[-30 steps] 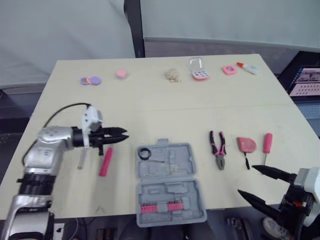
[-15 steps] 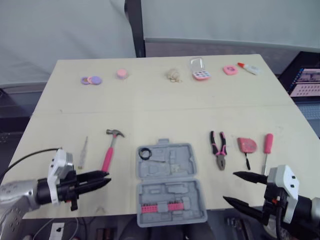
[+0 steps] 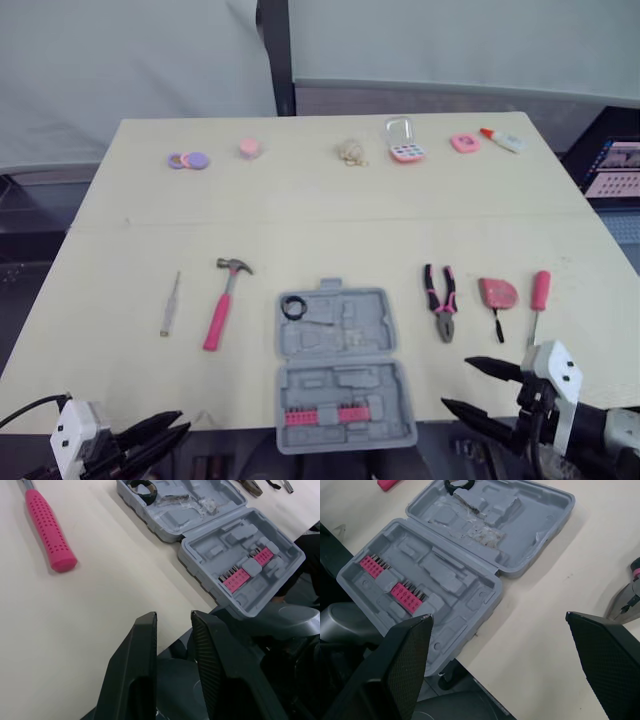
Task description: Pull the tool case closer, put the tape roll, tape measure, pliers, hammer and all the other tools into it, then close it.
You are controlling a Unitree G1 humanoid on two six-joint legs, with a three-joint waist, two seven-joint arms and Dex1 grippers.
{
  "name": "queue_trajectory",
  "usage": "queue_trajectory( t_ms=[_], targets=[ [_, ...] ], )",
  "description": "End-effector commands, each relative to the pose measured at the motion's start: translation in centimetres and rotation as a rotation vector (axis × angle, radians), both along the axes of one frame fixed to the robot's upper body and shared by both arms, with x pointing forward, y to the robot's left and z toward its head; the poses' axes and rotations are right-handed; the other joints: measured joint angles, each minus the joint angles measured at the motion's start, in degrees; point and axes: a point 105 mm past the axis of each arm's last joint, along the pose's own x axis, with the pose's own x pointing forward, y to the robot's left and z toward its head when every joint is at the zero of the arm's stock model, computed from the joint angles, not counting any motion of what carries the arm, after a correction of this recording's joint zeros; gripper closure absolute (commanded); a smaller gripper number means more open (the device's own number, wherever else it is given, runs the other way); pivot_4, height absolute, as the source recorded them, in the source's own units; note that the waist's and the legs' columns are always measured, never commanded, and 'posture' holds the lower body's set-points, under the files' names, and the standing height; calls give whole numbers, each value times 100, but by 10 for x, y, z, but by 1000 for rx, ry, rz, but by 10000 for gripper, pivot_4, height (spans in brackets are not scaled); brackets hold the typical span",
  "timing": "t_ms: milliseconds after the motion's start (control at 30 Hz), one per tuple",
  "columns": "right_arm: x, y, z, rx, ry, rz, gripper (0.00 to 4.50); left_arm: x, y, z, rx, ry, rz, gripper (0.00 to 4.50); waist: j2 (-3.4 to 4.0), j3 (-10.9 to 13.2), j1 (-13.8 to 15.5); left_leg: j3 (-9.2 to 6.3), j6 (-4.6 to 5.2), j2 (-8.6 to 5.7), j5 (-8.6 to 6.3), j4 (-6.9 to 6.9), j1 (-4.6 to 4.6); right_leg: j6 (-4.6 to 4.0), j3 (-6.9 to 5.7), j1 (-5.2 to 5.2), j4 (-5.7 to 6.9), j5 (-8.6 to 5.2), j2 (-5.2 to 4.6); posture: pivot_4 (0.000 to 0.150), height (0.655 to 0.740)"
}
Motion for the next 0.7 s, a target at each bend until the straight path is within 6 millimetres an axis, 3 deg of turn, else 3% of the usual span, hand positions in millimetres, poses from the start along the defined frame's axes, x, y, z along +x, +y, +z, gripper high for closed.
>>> queue_trajectory(
  t_ms=[33, 433, 567, 667, 700],
  targets=[
    [1, -4, 2, -3, -14, -6, 0, 6, 5, -2, 16, -36, 5, 33102, 5, 0, 6, 0, 0, -1, 0, 0, 1, 0, 0, -1, 1, 0, 0, 1500, 7400],
    [0, -8, 3, -9, 10, -28, 0, 4, -8, -10, -38, -20, -24, 33102, 4, 0, -73, 1, 0, 3, -4, -1, 4, 1, 1, -1, 30, 0, 4, 1500, 7400],
    [2, -11, 3, -21, 27, -45, 0, 3, -9, -10, -70, -7, -29, 20233, 4, 0, -75, 0, 0, 4, -5, -1, 4, 1, 1, -1, 30, 0, 4, 1500, 7400],
    [2, -11, 3, -18, 39, -44, 0, 4, -11, -8, -67, -19, -44, 4046, 4, 0, -72, 0, 0, 4, -5, -1, 4, 0, 1, -1, 28, 0, 4, 1500, 7400],
    [2, -11, 3, -17, 41, -45, 0, 4, -12, -8, -67, -22, -45, 505, 4, 0, -73, 0, 0, 4, -6, -1, 4, 0, 1, -1, 28, 0, 4, 1500, 7400]
  ],
)
